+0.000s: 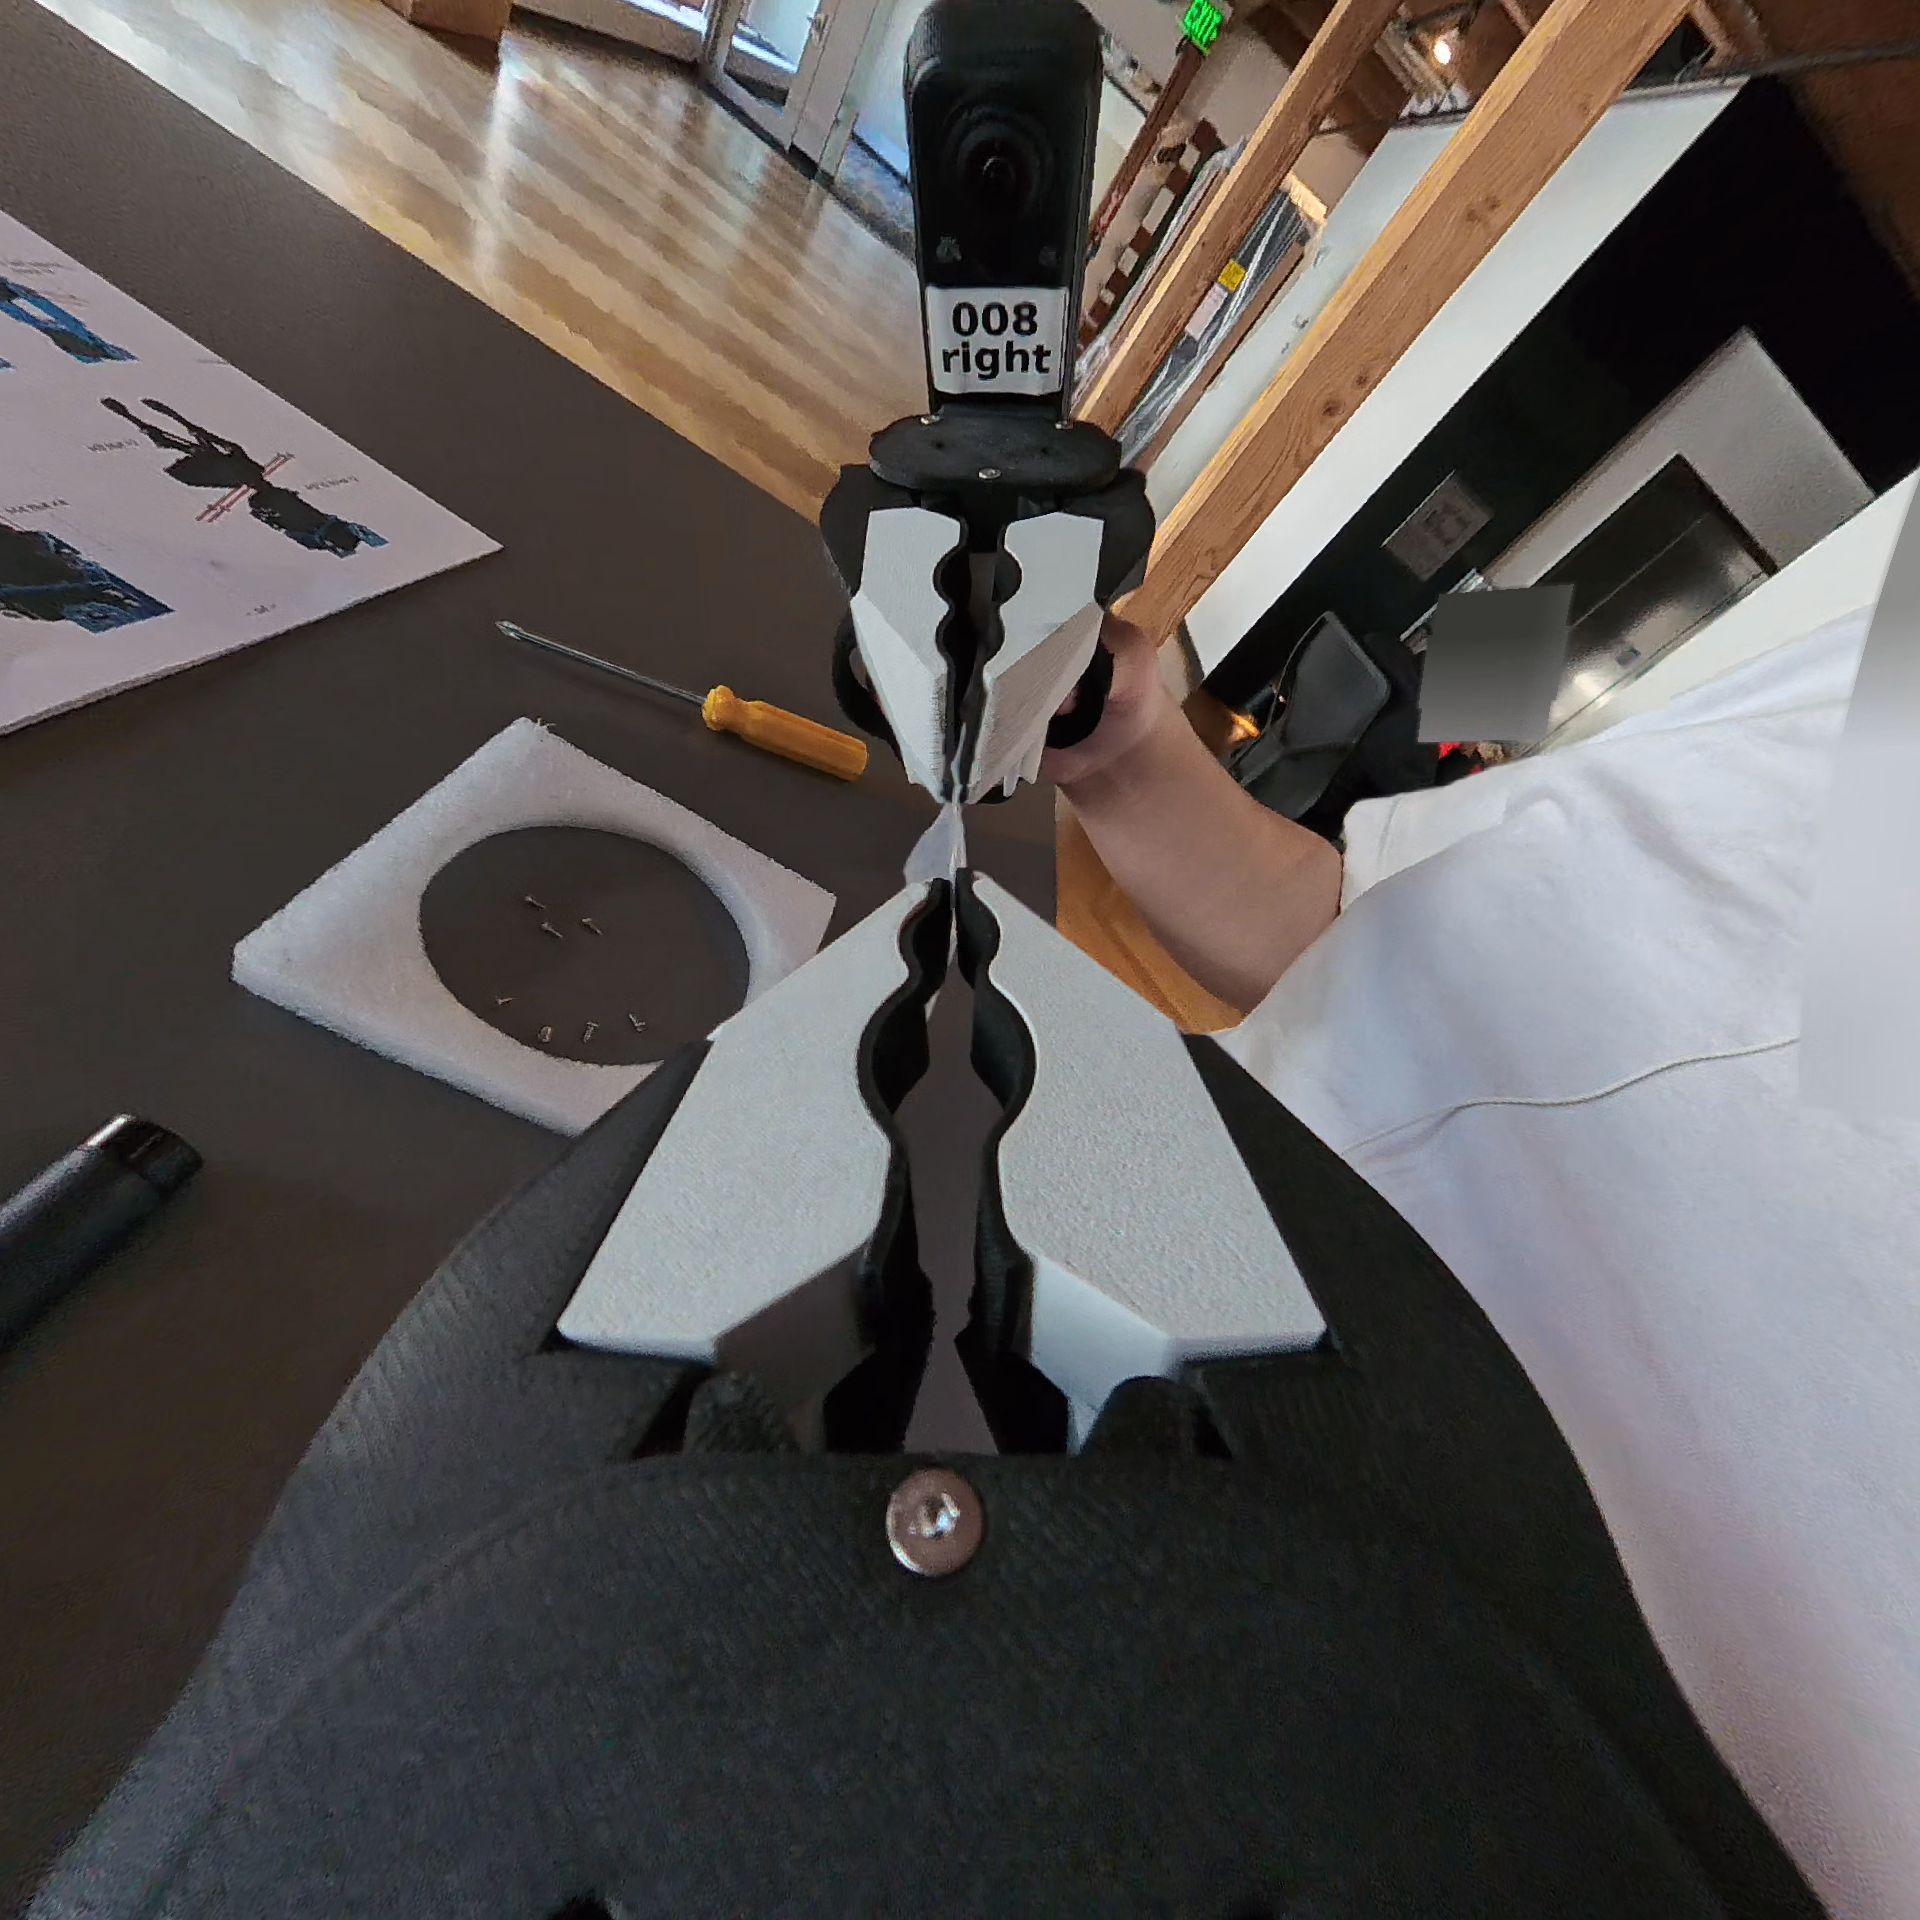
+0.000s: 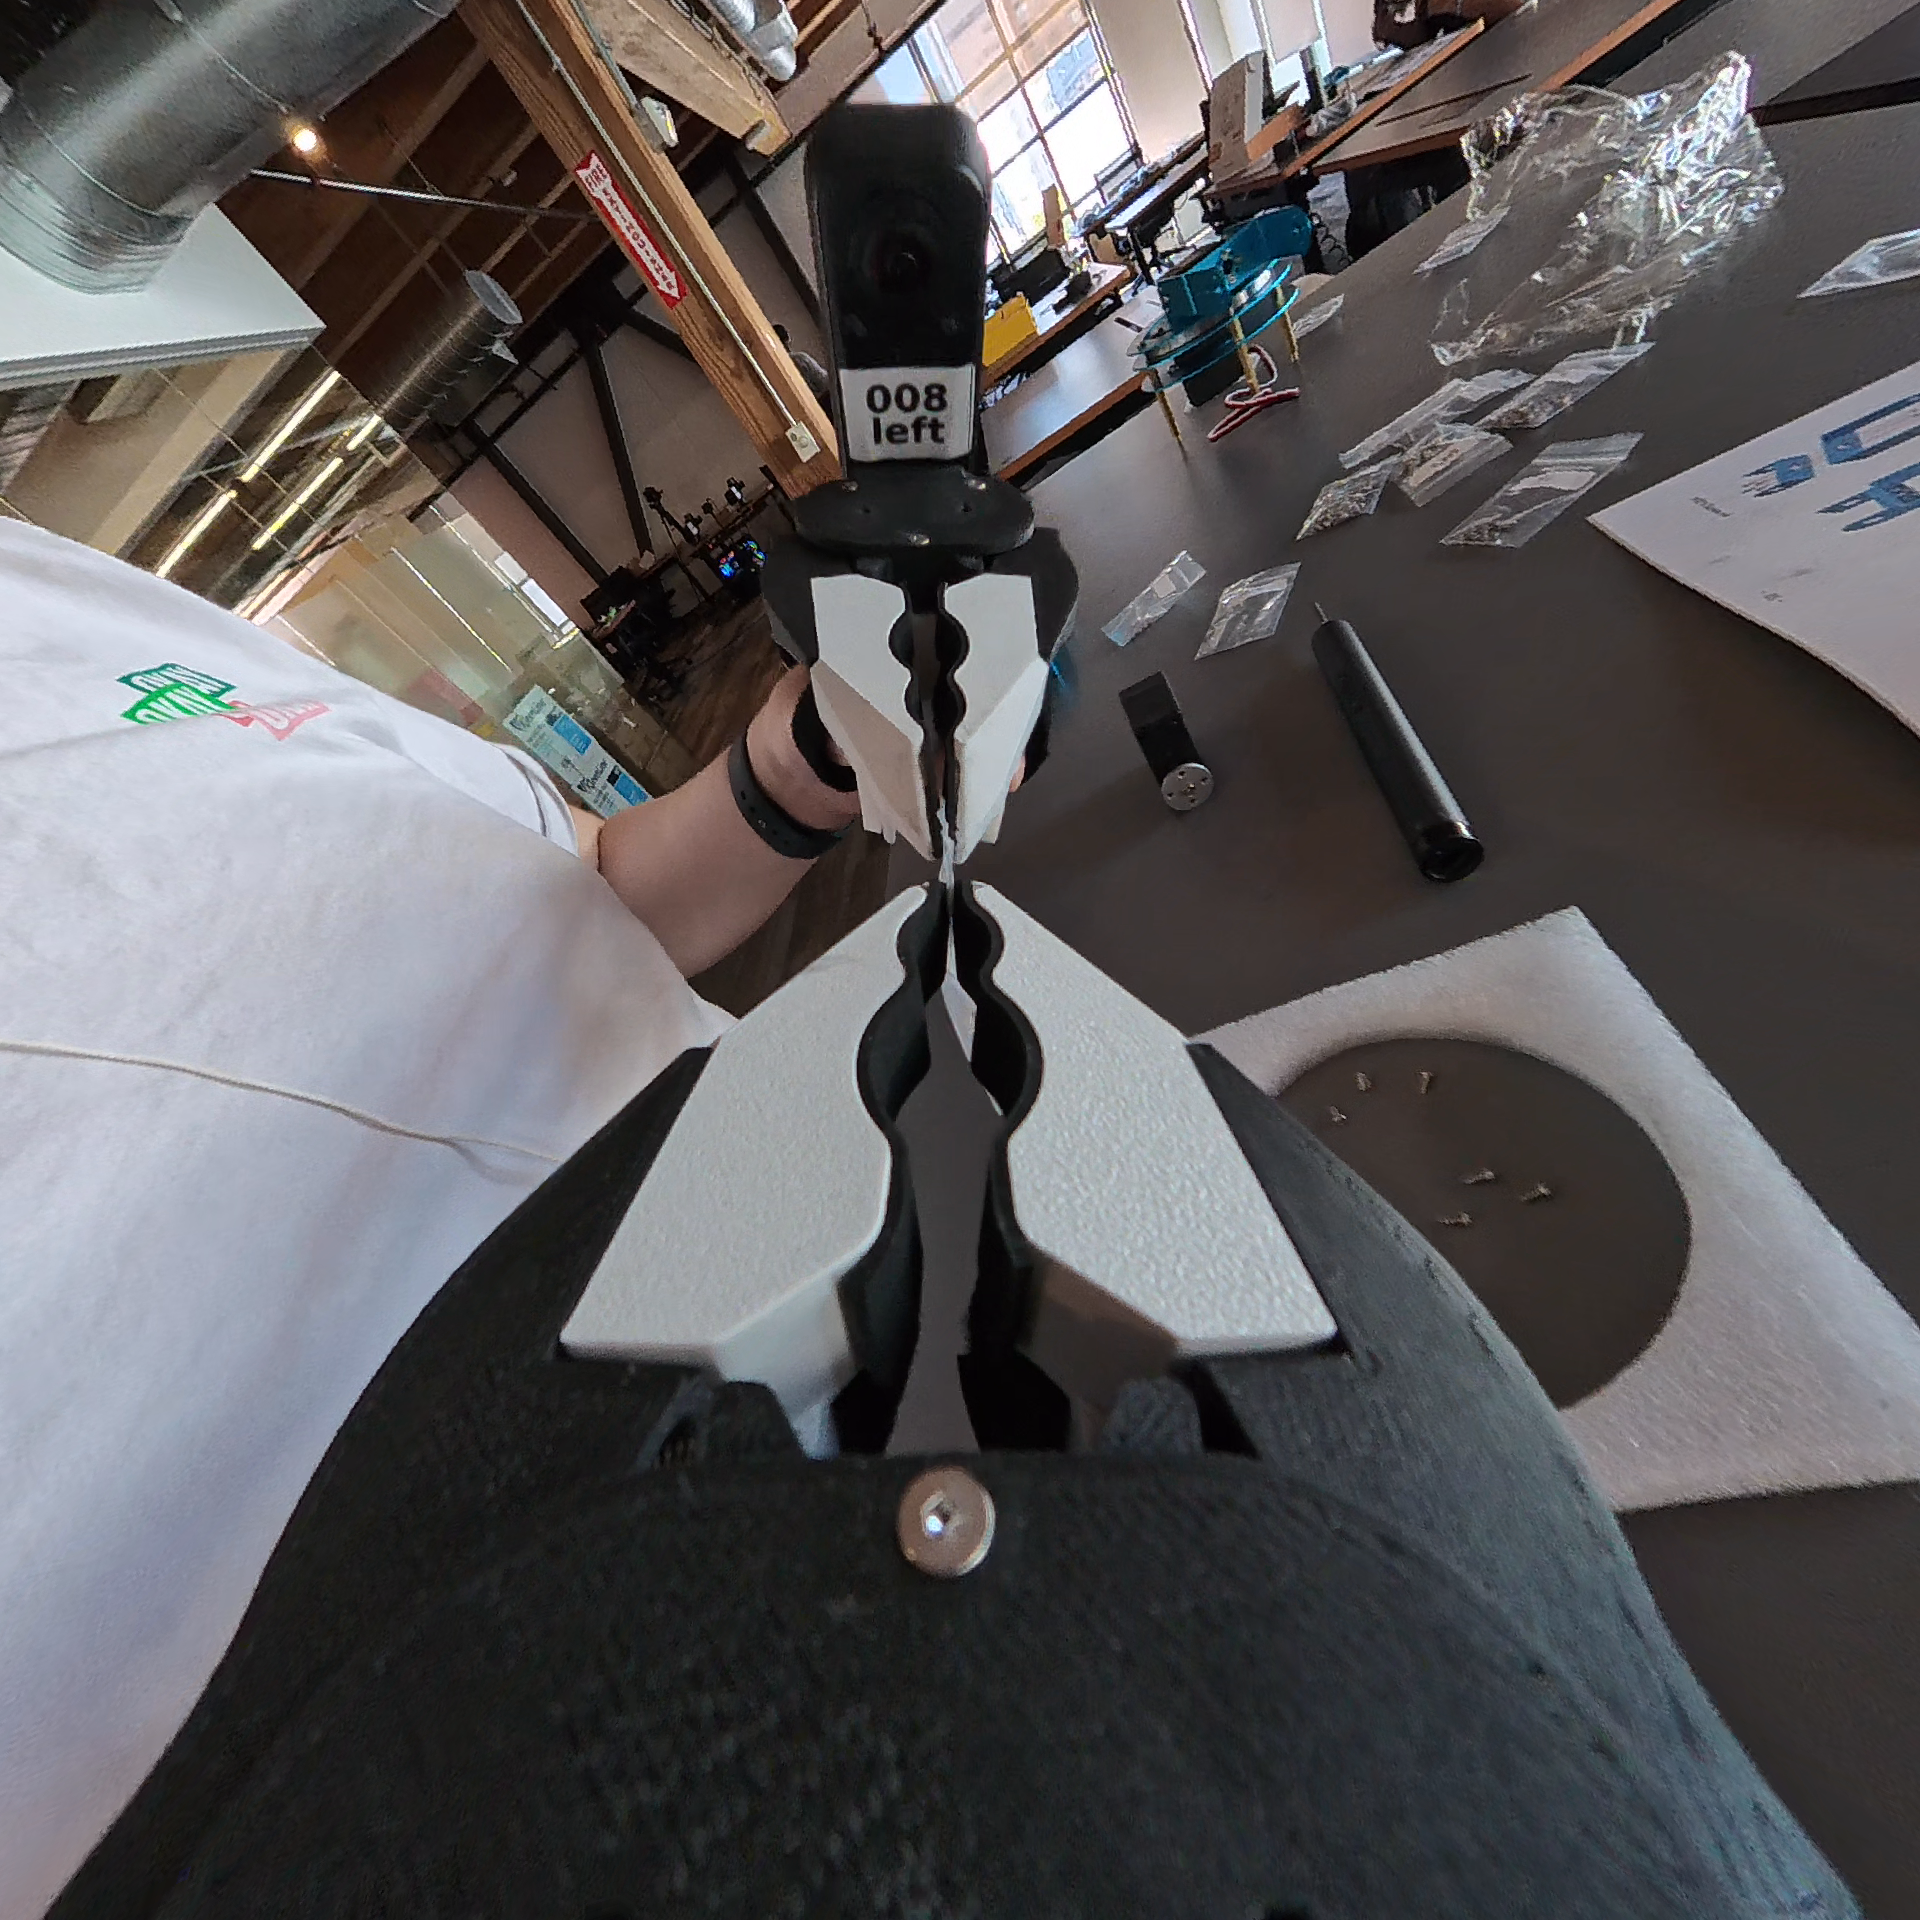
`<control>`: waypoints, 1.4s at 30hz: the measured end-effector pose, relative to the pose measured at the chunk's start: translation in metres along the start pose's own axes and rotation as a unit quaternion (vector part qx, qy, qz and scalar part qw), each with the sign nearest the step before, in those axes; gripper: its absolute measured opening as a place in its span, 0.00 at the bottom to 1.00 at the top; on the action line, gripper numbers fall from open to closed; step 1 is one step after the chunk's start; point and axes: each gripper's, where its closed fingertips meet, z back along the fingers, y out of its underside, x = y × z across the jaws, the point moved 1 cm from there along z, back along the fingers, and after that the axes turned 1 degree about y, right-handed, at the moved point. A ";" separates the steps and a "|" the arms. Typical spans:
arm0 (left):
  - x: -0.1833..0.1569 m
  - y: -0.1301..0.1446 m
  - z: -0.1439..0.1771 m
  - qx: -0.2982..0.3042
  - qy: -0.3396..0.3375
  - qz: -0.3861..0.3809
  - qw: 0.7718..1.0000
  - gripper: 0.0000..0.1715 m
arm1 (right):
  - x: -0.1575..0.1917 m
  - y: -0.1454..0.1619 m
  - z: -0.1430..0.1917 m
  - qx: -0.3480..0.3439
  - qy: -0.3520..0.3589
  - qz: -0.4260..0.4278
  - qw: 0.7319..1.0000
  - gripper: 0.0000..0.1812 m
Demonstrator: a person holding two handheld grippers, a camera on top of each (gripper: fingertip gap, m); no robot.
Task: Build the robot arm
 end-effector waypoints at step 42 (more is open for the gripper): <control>0.165 0.089 0.400 0.061 -0.381 0.152 0.910 0.19 | -0.065 -0.006 0.029 -0.162 0.356 0.185 0.901 0.14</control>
